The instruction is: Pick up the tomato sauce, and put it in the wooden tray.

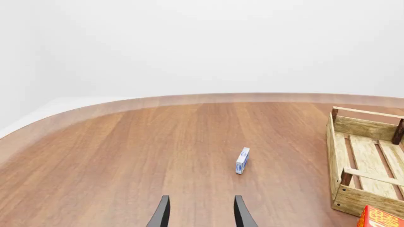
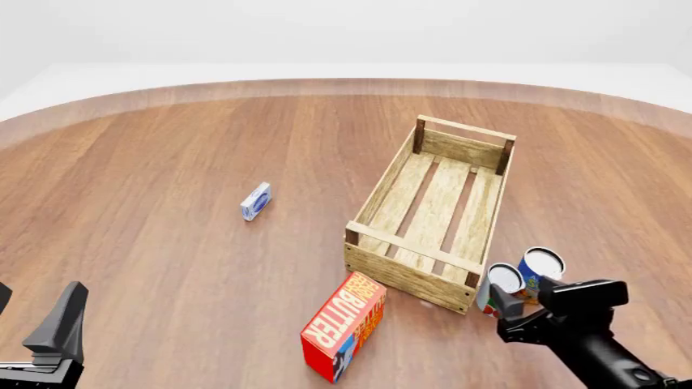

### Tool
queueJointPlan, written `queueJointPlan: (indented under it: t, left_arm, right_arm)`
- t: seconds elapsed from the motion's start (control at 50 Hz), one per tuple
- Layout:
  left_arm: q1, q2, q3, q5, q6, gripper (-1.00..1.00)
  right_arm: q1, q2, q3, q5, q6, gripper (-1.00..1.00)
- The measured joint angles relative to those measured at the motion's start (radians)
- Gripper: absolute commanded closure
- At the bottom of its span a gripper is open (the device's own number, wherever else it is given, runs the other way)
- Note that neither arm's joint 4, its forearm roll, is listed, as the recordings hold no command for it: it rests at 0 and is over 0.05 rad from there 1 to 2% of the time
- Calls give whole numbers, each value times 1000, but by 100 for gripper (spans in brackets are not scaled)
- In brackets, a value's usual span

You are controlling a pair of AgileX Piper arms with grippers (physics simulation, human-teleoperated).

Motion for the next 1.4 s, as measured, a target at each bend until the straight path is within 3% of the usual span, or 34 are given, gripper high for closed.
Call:
queueJointPlan:
  t: [0.74,0.76,1.18,1.4]
  left_arm:
    - [0,0,0,0,0,-100]
    - [0,0,0,0,0,-100]
    - [0,0,0,0,0,-100]
    - [0,0,0,0,0,-100]
  right_arm:
    - [4,175,-23,-123,7,-100]
    - [4,178,-24,-125,7,100]
    - [15,178,-21,-140,-5,100]
    - [8,135,-12,-104,-13,100]
